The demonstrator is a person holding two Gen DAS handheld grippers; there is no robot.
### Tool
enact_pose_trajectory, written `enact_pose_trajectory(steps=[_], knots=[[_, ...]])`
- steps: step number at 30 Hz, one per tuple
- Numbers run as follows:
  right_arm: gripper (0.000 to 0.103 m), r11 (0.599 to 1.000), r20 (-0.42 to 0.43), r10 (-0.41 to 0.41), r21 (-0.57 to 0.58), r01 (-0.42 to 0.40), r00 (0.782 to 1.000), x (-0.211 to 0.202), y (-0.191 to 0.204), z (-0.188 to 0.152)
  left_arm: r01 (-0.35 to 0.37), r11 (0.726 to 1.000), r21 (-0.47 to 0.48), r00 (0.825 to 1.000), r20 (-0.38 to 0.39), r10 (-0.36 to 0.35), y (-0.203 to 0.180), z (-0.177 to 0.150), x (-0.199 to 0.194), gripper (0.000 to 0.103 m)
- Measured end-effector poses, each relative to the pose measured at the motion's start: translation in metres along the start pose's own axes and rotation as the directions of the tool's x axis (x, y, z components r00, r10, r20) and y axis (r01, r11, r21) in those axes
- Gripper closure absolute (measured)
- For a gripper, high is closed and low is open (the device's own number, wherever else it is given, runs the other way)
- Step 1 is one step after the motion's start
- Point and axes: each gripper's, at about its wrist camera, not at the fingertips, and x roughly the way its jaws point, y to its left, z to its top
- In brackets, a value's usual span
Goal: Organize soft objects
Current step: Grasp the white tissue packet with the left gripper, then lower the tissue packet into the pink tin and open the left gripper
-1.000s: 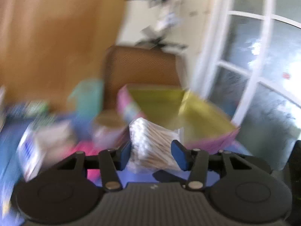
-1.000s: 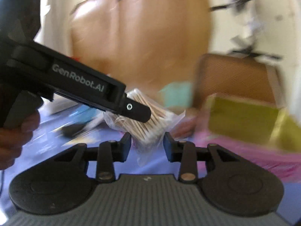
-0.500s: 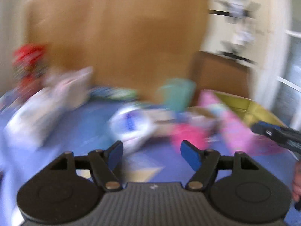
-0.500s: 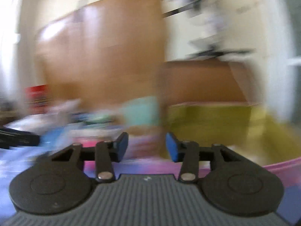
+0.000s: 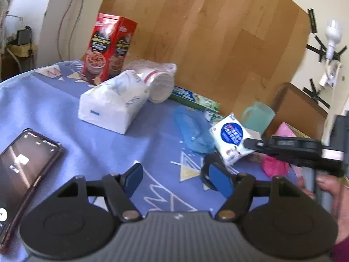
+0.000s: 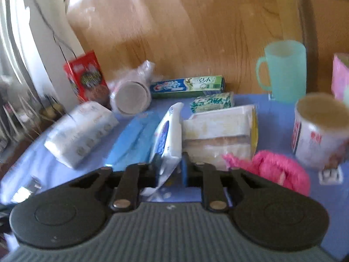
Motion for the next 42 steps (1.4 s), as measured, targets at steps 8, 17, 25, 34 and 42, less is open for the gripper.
enact_pose_trajectory(steps=[8,17,25,34,42], knots=[[0.078,0.999,-0.056,0.036,-0.016,-0.037,0.998,-0.148,-0.052,-0.057,0.184,0.979,0.084,0.982,-0.069,-0.178,-0.051,-0.005,0.016,0.034],[0.036,0.960,-0.034,-0.033,-0.278,0.022,0.999,-0.168,-0.034,-0.106,0.305,0.930,0.204,0.940,-0.221,-0.260,-0.134,-0.019,0.061,0.023],[0.050,0.899,0.013,-0.148,-0.414,0.140,0.989,-0.115,-0.003,-0.123,0.311,0.895,0.320,0.927,-0.310,-0.212,-0.163,-0.054,0.081,0.056],[0.079,0.909,0.238,-0.142,-0.352,0.222,0.961,-0.156,-0.022,-0.099,0.403,0.859,0.316,0.911,-0.224,-0.346,-0.204,-0.014,0.053,0.069],[0.088,0.889,0.373,-0.298,-0.227,0.398,0.879,-0.178,-0.069,-0.046,0.490,0.739,0.462,0.867,-0.174,-0.466,-0.314,0.007,0.059,0.069]])
